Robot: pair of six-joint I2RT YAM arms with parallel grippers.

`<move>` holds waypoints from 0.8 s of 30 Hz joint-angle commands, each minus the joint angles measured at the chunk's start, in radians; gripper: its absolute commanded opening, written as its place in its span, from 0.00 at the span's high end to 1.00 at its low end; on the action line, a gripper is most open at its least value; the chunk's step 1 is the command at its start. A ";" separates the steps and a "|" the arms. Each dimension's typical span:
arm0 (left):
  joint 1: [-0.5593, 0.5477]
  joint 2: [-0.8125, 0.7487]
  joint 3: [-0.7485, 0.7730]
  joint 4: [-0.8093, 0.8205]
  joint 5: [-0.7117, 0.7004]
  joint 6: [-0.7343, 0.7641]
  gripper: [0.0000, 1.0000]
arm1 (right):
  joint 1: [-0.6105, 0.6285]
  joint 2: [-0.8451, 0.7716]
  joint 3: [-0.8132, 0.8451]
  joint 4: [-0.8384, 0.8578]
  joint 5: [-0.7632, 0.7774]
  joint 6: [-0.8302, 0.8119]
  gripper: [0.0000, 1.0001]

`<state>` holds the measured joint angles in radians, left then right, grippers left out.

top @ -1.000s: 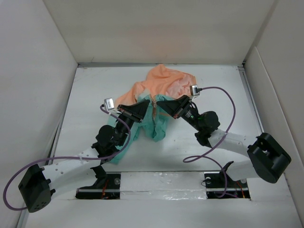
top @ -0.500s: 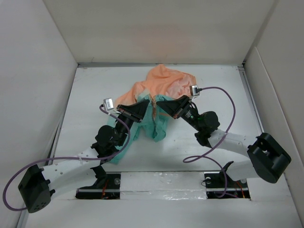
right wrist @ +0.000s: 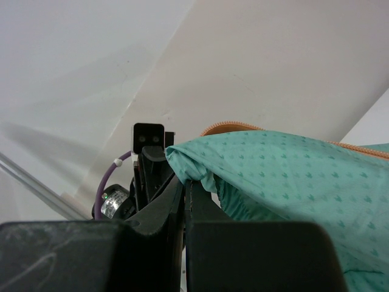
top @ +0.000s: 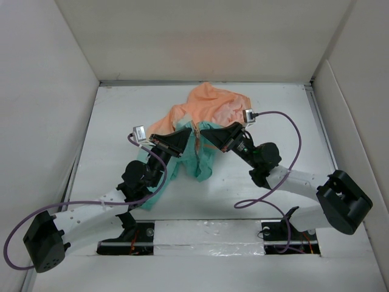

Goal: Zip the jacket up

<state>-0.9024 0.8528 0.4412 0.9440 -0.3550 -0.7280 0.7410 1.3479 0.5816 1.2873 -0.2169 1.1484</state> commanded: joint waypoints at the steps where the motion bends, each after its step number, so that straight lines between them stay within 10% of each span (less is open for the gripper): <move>1: -0.004 -0.024 0.031 0.065 0.014 0.027 1.00 | 0.009 -0.012 0.038 0.422 0.011 -0.007 1.00; 24: -0.004 -0.024 0.017 0.079 0.024 0.022 1.00 | 0.009 -0.007 0.041 0.425 0.008 -0.004 1.00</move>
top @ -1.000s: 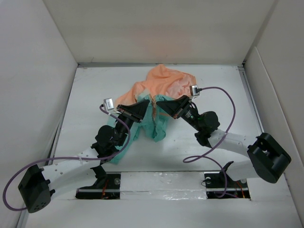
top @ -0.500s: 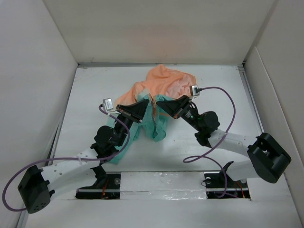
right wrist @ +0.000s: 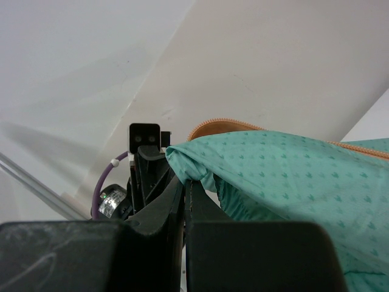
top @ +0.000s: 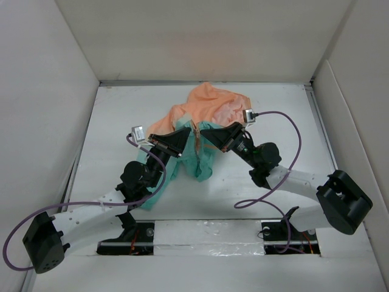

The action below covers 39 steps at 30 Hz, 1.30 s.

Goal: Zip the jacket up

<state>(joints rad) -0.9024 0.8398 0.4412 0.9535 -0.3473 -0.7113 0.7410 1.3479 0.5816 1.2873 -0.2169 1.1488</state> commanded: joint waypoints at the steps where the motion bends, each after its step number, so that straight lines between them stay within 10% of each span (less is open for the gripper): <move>1: -0.004 -0.013 0.017 0.070 0.014 0.001 1.00 | 0.009 -0.009 0.040 0.425 0.010 -0.006 1.00; 39: -0.004 -0.031 0.064 -0.062 0.022 0.045 1.00 | 0.009 -0.036 0.086 0.287 0.021 -0.070 1.00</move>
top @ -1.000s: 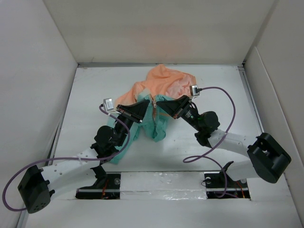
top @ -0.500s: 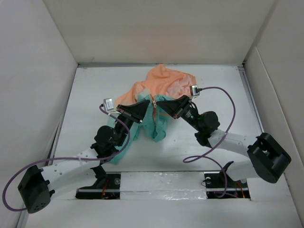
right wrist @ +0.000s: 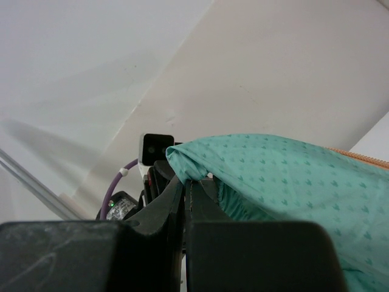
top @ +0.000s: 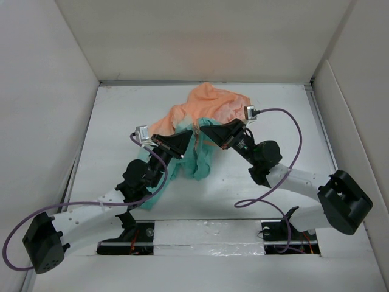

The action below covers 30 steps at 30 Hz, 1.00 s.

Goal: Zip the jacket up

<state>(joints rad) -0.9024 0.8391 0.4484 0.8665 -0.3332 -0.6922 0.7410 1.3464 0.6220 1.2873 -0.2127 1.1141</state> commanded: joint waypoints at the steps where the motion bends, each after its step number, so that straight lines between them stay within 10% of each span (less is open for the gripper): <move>1: -0.004 -0.032 0.055 0.026 0.008 0.028 1.00 | 0.009 -0.035 0.044 0.288 0.016 -0.036 1.00; 22: -0.004 -0.031 0.104 0.032 0.006 0.115 1.00 | 0.028 -0.072 0.019 0.201 -0.005 -0.048 1.00; 30: -0.004 -0.044 0.168 -0.135 0.026 0.135 1.00 | 0.028 -0.154 0.126 -0.175 -0.051 -0.227 1.00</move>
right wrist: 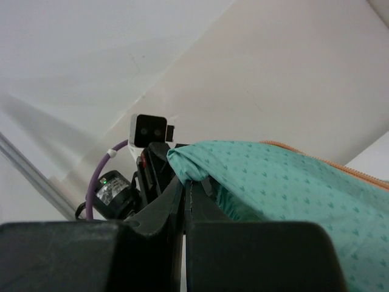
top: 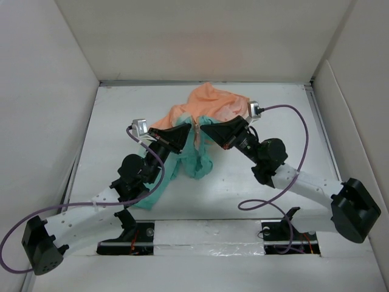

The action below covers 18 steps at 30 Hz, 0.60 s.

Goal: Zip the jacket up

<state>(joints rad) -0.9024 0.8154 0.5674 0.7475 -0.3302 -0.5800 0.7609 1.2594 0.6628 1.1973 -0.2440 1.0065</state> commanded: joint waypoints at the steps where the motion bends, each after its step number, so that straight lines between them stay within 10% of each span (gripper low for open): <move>1: -0.004 -0.030 0.046 -0.019 0.029 0.016 1.00 | 0.008 -0.083 0.102 -0.144 -0.014 -0.161 1.00; 10: -0.004 -0.091 0.046 -0.057 0.040 -0.044 1.00 | 0.052 -0.147 0.095 -0.282 0.113 -0.327 1.00; 18: -0.004 -0.084 0.029 -0.003 0.057 -0.084 1.00 | 0.063 -0.109 0.012 -0.062 0.124 -0.307 1.00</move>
<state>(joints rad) -0.9024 0.7315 0.5739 0.6701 -0.2981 -0.6441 0.8074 1.1492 0.6849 0.9932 -0.1440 0.7288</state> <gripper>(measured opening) 0.024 0.030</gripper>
